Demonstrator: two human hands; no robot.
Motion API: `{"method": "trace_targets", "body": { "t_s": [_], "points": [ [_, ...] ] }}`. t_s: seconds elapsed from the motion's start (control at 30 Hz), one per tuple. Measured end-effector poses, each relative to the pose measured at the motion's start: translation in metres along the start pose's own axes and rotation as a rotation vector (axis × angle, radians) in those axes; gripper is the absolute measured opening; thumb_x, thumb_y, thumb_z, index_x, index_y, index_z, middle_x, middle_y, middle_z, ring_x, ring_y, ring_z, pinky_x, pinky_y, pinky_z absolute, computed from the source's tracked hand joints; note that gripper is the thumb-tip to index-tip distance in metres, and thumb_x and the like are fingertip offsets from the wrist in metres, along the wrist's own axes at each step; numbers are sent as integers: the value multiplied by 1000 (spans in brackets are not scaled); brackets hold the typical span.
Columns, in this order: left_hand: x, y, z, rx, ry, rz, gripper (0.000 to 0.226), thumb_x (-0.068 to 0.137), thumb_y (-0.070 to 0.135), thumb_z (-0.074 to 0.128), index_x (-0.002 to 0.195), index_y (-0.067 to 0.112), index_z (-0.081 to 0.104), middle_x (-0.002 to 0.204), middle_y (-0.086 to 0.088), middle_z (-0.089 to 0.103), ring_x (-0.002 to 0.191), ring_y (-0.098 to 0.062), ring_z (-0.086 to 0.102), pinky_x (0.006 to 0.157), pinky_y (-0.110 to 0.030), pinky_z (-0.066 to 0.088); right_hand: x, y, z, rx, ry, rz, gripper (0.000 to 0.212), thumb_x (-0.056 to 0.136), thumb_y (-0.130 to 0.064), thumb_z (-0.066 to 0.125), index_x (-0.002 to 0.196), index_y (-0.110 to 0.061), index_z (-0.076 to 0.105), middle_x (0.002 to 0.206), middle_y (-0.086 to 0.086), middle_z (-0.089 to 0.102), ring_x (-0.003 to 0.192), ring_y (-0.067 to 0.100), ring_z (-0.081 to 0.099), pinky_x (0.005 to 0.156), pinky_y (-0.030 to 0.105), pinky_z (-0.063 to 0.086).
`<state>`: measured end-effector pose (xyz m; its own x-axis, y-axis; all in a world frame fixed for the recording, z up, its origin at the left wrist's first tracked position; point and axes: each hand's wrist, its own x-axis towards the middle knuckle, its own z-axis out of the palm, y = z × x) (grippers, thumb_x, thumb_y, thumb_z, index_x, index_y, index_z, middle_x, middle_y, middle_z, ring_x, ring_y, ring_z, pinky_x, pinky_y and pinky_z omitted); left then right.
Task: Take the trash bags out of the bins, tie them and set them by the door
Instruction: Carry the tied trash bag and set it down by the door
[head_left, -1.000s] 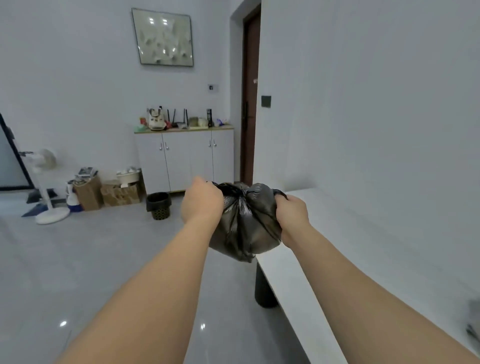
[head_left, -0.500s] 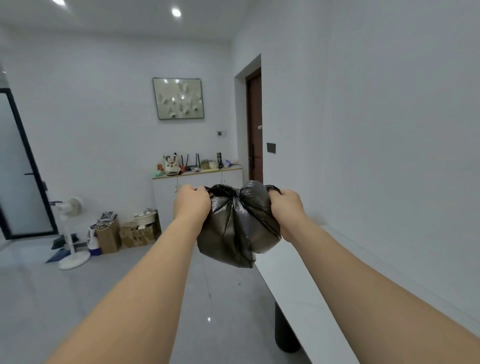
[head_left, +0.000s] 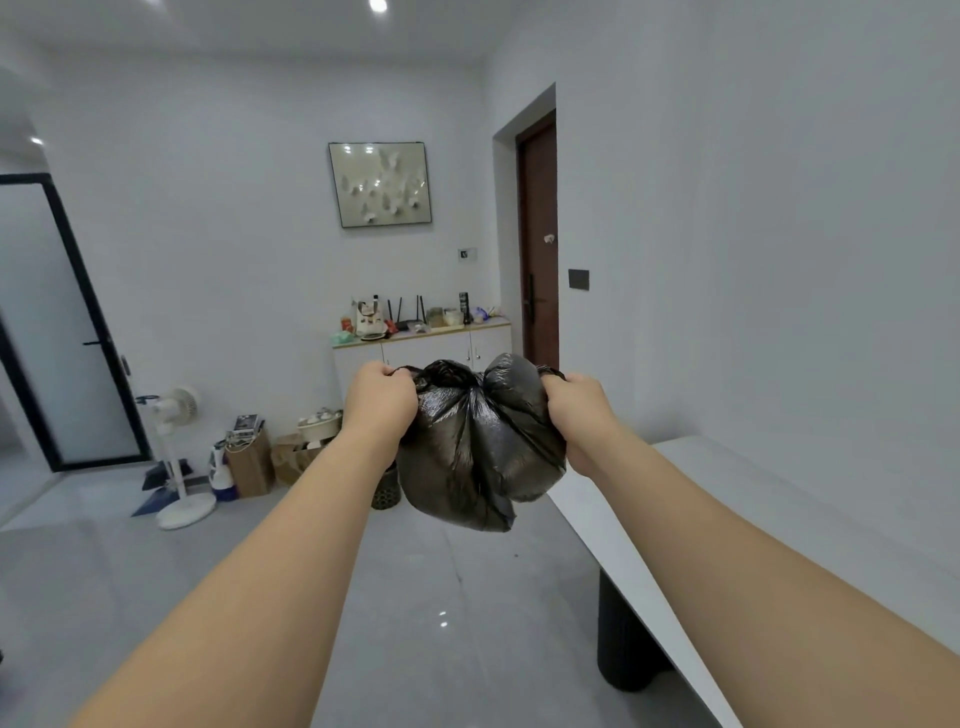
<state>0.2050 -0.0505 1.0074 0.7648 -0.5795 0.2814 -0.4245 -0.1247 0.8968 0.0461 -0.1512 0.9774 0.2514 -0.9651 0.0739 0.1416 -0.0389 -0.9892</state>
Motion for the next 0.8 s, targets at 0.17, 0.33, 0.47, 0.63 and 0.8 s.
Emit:
{"method": "trace_targets", "body": {
  "t_s": [0.17, 0.33, 0.47, 0.63, 0.8],
  "points": [
    [62, -42, 13, -50, -27, -42, 20, 97, 23, 46, 80, 12, 48, 77, -8, 51, 66, -20, 45, 58, -32, 36, 52, 27, 40, -11, 22, 14, 22, 91, -23, 54, 81, -6, 64, 84, 17, 65, 74, 26, 60, 72, 39, 54],
    [152, -77, 30, -45, -15, -27, 21, 97, 23, 46, 78, 13, 47, 75, -7, 50, 64, -19, 43, 60, -32, 36, 127, 53, 92, 15, -25, 14, 21, 89, -21, 54, 88, -3, 65, 83, 15, 63, 73, 24, 58, 65, 35, 51],
    [231, -79, 35, -26, 7, 16, 15, 97, 21, 47, 90, 11, 56, 73, -2, 51, 66, -16, 45, 58, -28, 35, 192, 53, 142, 19, -34, 20, 14, 93, -16, 51, 87, -10, 62, 79, 12, 59, 67, 22, 55, 58, 27, 47],
    [332, -95, 24, 3, 90, 74, 16, 95, 22, 49, 84, 14, 57, 77, -2, 55, 80, -24, 51, 72, -32, 40, 261, 53, 218, 26, -69, 29, 15, 92, -9, 48, 82, -11, 58, 68, 6, 55, 57, 18, 50, 46, 20, 40],
    [432, -140, 14, 11, 126, 78, 18, 93, 20, 50, 77, 14, 56, 73, -3, 55, 76, -24, 50, 70, -33, 39, 324, 74, 300, 0, -95, 72, 17, 95, -12, 49, 84, -14, 62, 71, 6, 59, 56, 17, 50, 42, 15, 36]
  ]
}}
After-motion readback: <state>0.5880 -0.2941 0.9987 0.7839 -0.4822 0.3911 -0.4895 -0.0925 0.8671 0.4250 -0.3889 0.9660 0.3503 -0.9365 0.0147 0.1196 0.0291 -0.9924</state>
